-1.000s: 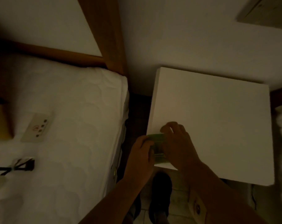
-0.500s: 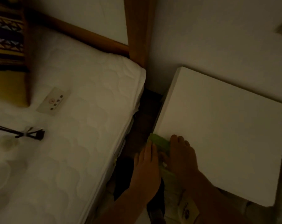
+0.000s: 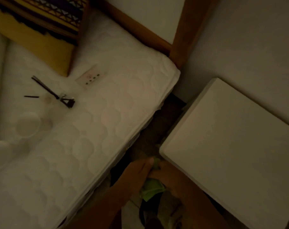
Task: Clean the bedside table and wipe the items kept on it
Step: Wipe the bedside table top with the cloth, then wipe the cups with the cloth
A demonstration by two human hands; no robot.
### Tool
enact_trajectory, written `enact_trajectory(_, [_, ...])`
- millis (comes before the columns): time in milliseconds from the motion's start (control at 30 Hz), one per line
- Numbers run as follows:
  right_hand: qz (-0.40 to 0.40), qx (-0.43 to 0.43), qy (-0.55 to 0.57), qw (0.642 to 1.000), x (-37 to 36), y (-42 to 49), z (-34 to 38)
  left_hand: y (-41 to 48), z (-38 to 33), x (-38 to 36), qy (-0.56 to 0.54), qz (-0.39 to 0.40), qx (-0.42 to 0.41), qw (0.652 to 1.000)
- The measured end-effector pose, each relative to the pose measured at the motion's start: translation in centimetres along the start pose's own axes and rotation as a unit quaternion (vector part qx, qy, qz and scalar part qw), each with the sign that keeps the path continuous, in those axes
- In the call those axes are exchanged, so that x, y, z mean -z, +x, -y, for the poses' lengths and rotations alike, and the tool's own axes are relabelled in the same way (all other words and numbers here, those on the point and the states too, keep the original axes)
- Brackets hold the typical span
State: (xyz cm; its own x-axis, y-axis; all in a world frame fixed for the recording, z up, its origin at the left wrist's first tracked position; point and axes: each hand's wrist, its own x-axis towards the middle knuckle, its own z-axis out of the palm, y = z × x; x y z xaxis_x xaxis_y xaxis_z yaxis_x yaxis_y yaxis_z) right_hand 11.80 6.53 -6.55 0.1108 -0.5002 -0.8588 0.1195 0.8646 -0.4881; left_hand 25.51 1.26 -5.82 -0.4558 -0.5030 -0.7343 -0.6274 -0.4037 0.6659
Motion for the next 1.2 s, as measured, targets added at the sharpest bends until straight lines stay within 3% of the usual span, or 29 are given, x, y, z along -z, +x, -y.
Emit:
enact_trajectory(133, [0.115,-0.020,-0.078,0.990,-0.7,-1.7,3.1,-3.8,-0.4,2.9,-0.115,-0.002,0.016,0.993])
enact_trajectory(233, [0.156,0.022,-0.139,0.978,-2.2,-2.4,6.4,-5.9,-0.6,5.9,-0.098,-0.014,-0.012,0.995])
enact_trajectory(467, [0.081,0.167,-0.277,0.943,-9.8,-2.2,12.5,-9.8,0.4,13.8,-0.142,-0.063,-0.070,0.985])
enact_trajectory(567, [0.073,0.162,-0.226,0.958,-13.1,-1.0,13.6,-11.3,1.0,17.8,-0.197,-0.098,-0.087,0.972])
enact_trajectory(767, [0.128,0.203,-0.008,0.971,-21.5,1.6,15.2,-13.4,3.9,23.7,-0.340,-0.195,-0.097,0.915])
enact_trajectory(933, [0.064,0.194,0.067,0.977,-28.9,4.7,14.0,-12.5,7.3,25.1,-0.443,-0.403,-0.002,0.801])
enact_trajectory(1033, [0.026,0.176,0.037,0.983,-31.9,6.3,12.8,-11.7,9.9,25.3,-0.347,-0.503,0.059,0.789])
enact_trajectory(1100, [0.012,0.142,0.053,0.988,-33.3,7.3,12.0,-11.8,11.7,26.2,-0.222,-0.526,0.075,0.817])
enact_trajectory(1200, [0.027,0.072,0.117,0.990,-34.2,8.5,11.1,-12.2,14.2,28.6,-0.064,-0.471,0.060,0.878])
